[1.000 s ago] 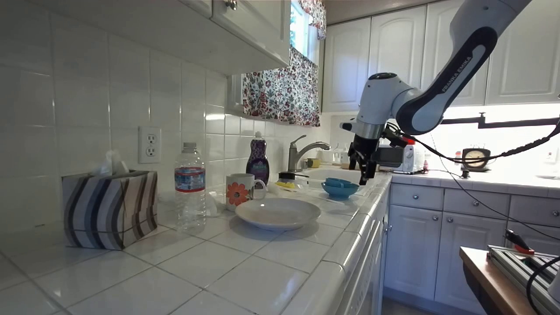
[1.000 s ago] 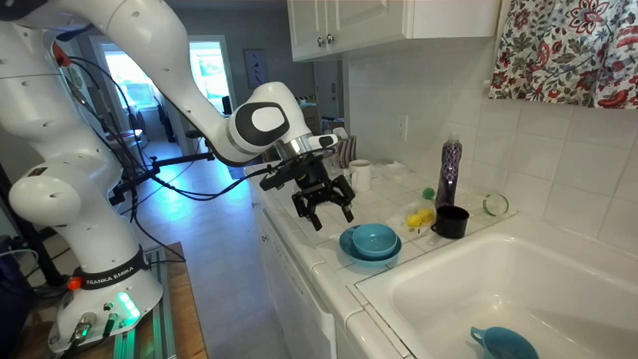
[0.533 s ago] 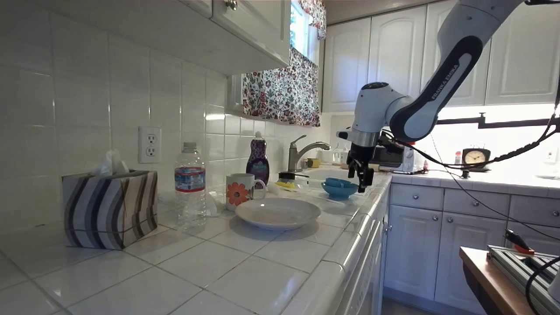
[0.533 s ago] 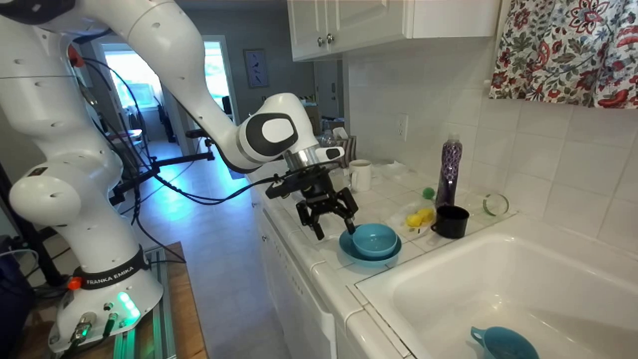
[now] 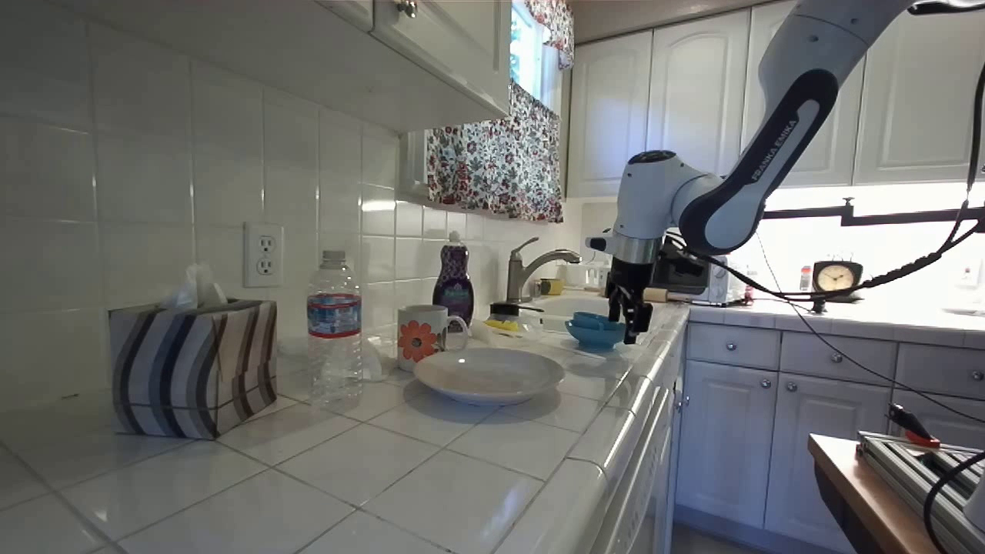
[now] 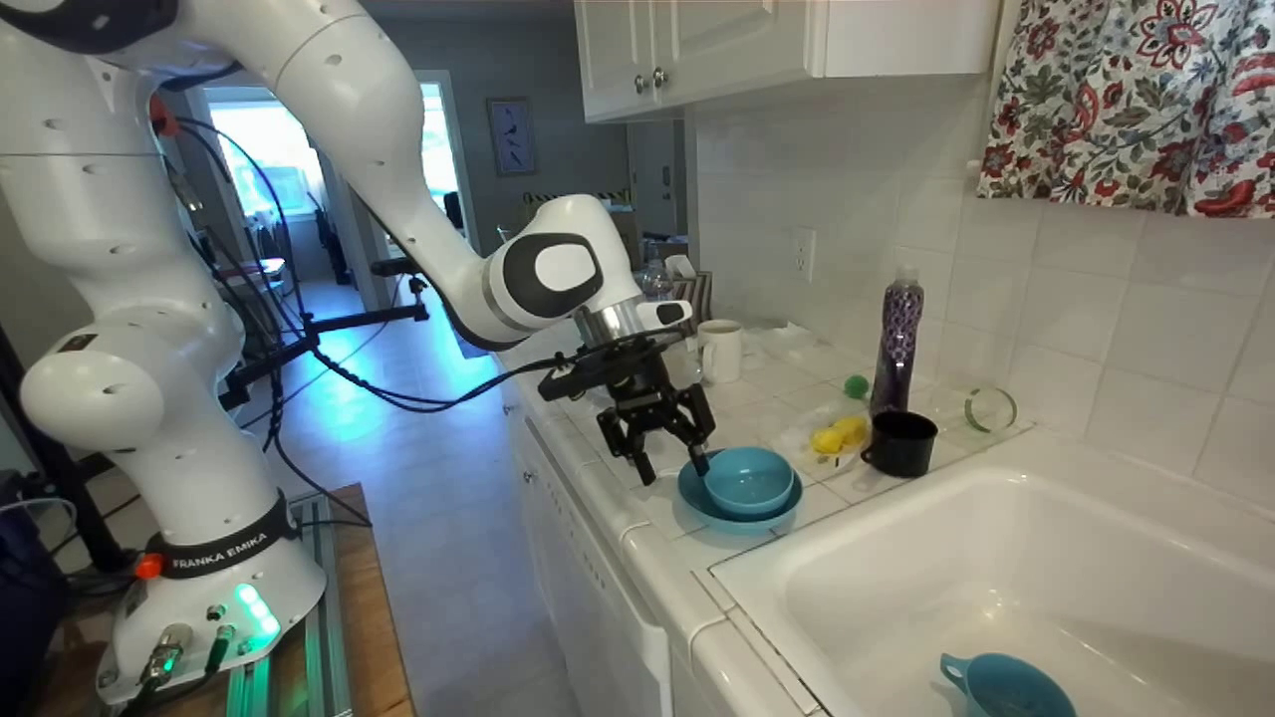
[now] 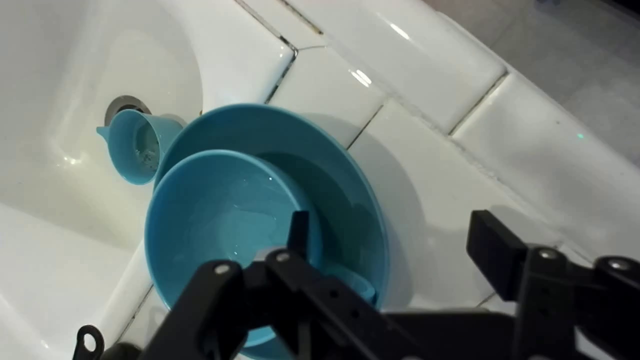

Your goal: Put the blue bowl on the white plate.

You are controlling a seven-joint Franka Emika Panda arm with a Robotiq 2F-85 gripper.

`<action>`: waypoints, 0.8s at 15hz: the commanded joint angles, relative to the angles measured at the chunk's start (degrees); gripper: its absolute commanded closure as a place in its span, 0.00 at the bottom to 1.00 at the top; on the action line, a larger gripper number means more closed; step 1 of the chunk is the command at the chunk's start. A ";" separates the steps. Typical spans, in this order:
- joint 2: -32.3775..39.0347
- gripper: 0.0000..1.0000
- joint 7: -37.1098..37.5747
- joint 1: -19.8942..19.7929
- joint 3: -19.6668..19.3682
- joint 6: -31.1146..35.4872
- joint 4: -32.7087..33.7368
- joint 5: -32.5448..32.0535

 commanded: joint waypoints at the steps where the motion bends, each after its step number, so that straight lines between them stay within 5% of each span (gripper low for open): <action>1: 1.22 0.28 0.46 0.36 0.06 -0.34 1.33 0.62; 7: 1.47 0.29 1.10 0.39 -0.02 -0.80 1.92 0.31; 12: 1.72 0.59 0.97 0.31 -0.03 -1.10 2.57 1.07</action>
